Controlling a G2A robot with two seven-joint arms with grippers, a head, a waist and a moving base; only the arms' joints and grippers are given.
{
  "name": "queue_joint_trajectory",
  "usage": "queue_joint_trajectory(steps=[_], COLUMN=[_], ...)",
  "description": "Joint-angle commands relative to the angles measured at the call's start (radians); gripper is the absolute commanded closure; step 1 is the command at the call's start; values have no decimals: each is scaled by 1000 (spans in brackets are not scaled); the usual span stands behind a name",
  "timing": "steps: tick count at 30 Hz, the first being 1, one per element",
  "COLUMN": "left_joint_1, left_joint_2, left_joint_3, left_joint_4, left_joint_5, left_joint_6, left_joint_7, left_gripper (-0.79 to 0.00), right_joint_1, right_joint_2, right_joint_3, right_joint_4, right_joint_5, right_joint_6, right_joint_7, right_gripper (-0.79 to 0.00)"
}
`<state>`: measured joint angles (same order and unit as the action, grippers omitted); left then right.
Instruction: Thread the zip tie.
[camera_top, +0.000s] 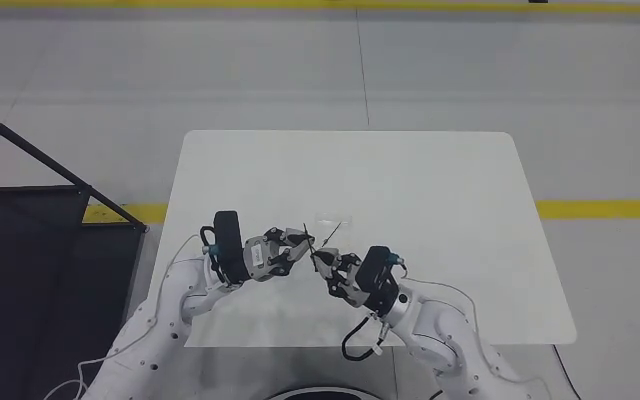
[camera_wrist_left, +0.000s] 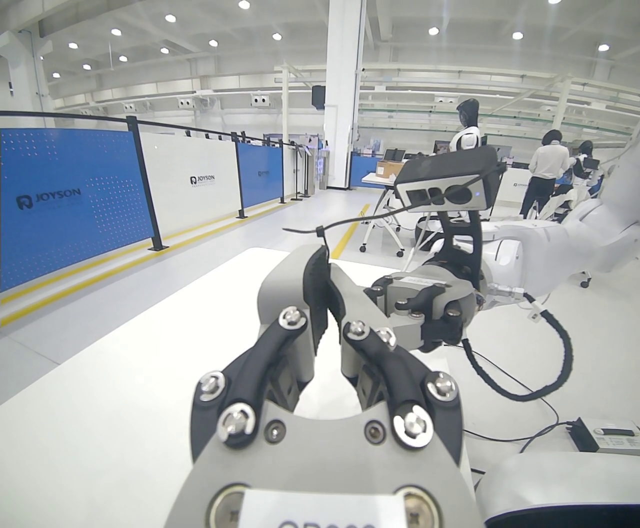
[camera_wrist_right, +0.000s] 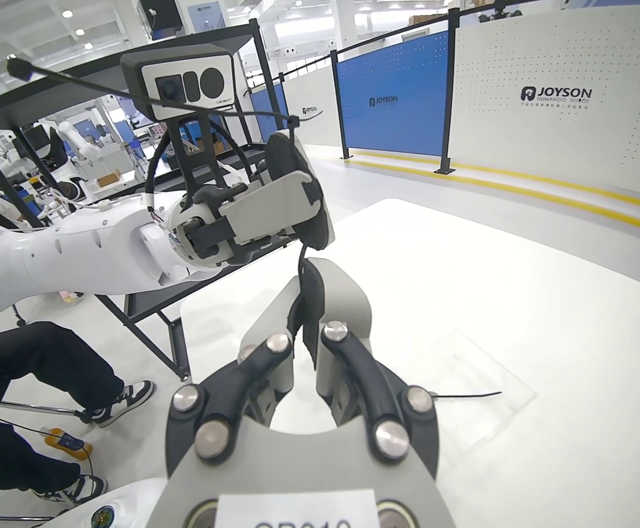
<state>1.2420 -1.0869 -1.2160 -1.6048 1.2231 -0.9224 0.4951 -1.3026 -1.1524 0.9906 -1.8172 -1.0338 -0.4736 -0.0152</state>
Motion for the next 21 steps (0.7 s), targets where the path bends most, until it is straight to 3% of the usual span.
queue_joint_trajectory(steps=[1, 14, 21], left_joint_1=[0, 14, 19], left_joint_2=[0, 2, 6], left_joint_3=[-2, -28, -58], left_joint_4=[3, 13, 64], left_joint_5=[-4, -38, -152], left_joint_6=[-2, -27, -90], left_joint_7=[0, 15, 41], left_gripper=[-163, -142, -157], right_joint_1=[1, 8, 21], right_joint_2=[0, -5, 6], right_joint_3=[6, 20, 50], right_joint_4=[2, 19, 60], right_joint_5=[16, 62, 133], right_joint_6=[-4, -26, -196], right_joint_7=[8, 52, 112], right_gripper=[0, 0, 0])
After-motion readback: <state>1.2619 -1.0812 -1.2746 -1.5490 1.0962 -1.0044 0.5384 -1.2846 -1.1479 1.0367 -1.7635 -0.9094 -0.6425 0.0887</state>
